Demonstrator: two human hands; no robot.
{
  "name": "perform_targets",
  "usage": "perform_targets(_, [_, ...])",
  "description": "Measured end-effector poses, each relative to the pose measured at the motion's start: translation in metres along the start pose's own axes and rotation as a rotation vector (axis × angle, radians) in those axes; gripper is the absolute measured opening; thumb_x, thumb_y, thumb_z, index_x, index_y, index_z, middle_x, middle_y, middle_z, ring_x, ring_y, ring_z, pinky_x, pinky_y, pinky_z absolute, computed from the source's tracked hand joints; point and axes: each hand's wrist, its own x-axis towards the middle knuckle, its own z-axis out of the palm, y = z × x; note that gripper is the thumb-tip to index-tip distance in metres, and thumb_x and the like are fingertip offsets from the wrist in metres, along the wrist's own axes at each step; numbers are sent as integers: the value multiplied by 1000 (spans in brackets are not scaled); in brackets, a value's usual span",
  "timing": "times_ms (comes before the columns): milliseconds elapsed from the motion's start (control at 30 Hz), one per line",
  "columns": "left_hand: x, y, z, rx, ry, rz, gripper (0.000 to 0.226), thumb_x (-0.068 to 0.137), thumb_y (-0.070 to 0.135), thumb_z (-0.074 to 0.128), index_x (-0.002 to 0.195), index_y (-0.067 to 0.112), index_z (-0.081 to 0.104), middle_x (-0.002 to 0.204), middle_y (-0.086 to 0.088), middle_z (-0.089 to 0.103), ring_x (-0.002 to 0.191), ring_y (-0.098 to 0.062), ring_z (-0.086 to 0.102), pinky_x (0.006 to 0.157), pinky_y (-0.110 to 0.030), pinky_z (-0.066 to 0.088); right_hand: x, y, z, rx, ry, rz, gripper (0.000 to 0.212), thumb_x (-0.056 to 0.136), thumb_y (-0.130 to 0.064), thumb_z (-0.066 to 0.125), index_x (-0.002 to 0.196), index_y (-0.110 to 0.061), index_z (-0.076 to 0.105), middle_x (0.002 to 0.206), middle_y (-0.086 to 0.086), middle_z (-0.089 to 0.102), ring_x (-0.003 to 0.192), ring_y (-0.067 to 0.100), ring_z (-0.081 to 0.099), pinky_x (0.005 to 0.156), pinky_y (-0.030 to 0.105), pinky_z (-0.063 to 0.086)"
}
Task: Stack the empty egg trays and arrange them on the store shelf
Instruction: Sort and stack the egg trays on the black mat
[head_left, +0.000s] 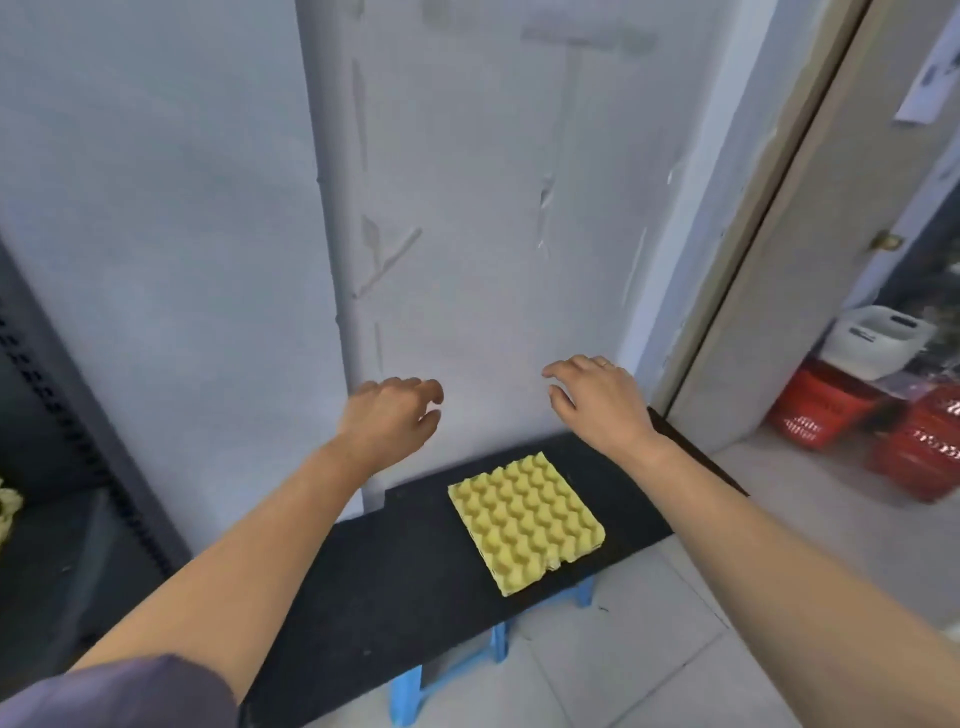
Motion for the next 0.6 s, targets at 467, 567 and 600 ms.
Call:
perform_targets(467, [85, 30, 156, -103, -373, -71, 32, 95, 29, 39, 123, 24, 52, 117, 5, 62, 109, -21, 57, 82, -31, 40, 14, 127, 136, 64, -534, 268, 46, 97, -34, 44, 141, -25, 41, 137, 5, 48, 122, 29, 48, 95, 45, 44])
perform_targets(567, [99, 49, 188, -133, -404, -140, 32, 94, 31, 40, 123, 25, 53, 114, 5, 63, 107, -21, 57, 85, -33, 44, 18, 164, 162, 96, -601, 265, 46, 97, -33, 44, 142, -24, 40, 138, 6, 48, 121, 30, 48, 94, 45, 44])
perform_targets(600, [103, 56, 200, -139, -413, -166, 32, 94, 31, 41, 123, 26, 53, 113, 5, 63, 106, -21, 58, 86, -33, 45, 19, 178, 171, 101, -623, 256, 46, 97, -33, 44, 142, -24, 40, 138, 6, 48, 121, 30, 48, 93, 45, 44])
